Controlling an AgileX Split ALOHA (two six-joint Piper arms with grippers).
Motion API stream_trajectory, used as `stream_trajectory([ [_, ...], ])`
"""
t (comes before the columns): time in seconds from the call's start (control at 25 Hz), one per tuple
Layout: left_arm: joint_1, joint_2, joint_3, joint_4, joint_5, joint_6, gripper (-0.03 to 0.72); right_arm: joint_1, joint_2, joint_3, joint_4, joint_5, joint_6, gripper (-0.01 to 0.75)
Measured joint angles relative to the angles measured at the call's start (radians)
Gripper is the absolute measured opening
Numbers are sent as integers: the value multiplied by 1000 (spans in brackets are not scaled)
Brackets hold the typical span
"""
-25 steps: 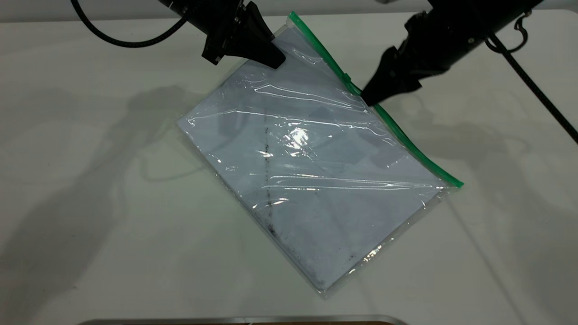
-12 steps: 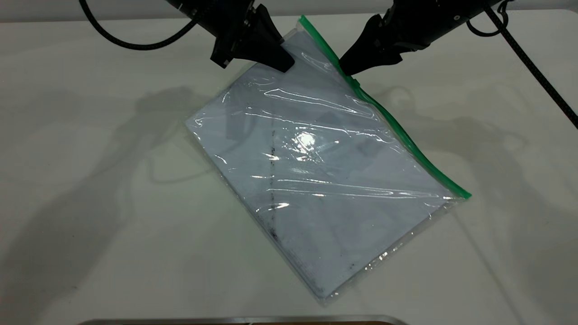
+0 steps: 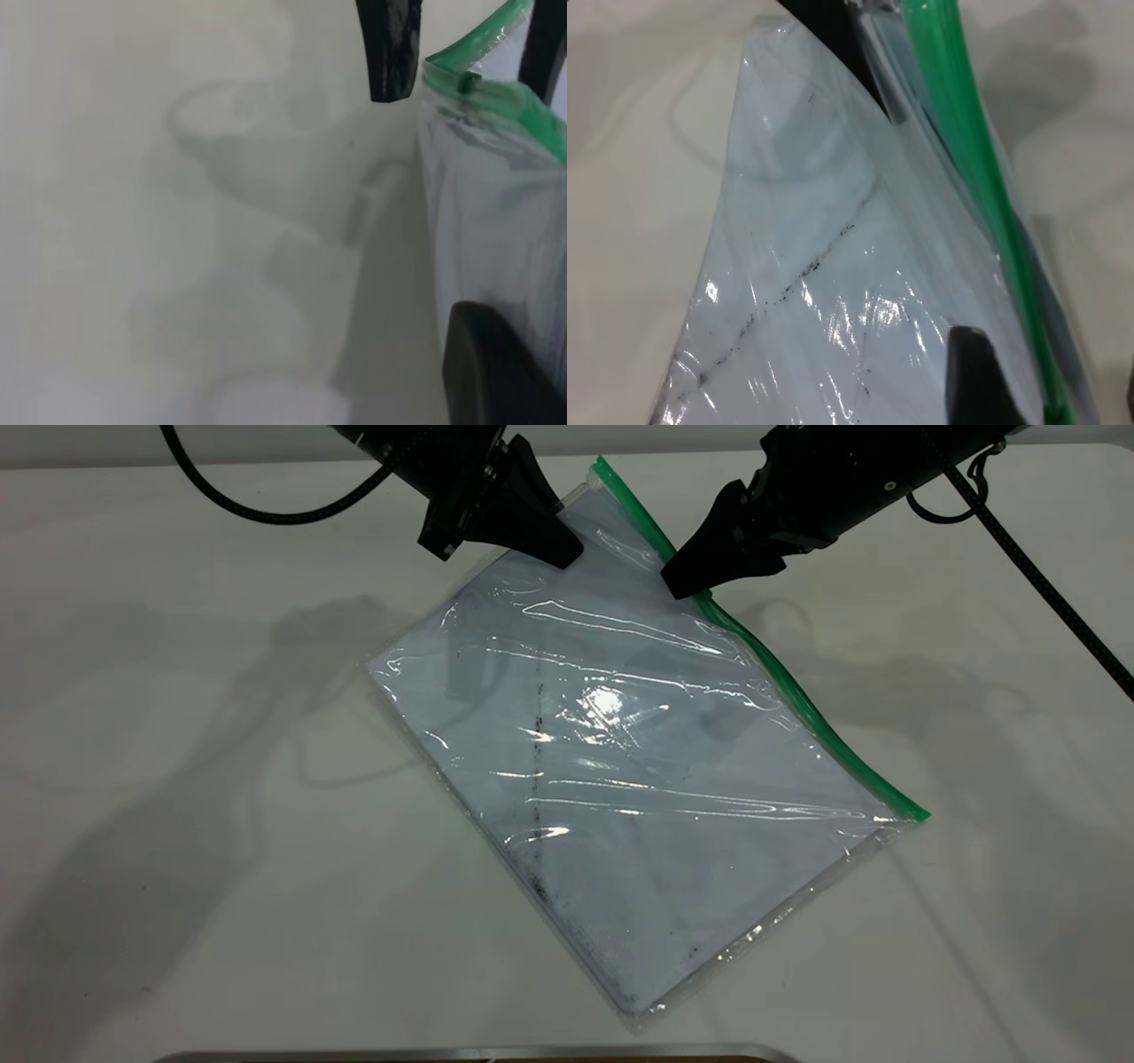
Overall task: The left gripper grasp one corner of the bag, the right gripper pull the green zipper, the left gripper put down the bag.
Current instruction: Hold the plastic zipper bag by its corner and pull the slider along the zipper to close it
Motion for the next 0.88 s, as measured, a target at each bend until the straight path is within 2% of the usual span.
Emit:
stream_trajectory([
  [0.16, 0, 0, 0, 0, 0, 0, 53, 0, 0, 0, 0, 2, 0, 308],
  [0.28, 0, 0, 0, 0, 0, 0, 53, 0, 1, 0, 0, 3, 0, 251],
  [0.6, -1, 0, 0, 13, 0, 0, 53, 0, 36, -1, 2, 29, 0, 247],
  [0.88, -1, 0, 0, 14, -1, 0, 53, -1, 41, -2, 2, 13, 0, 136],
])
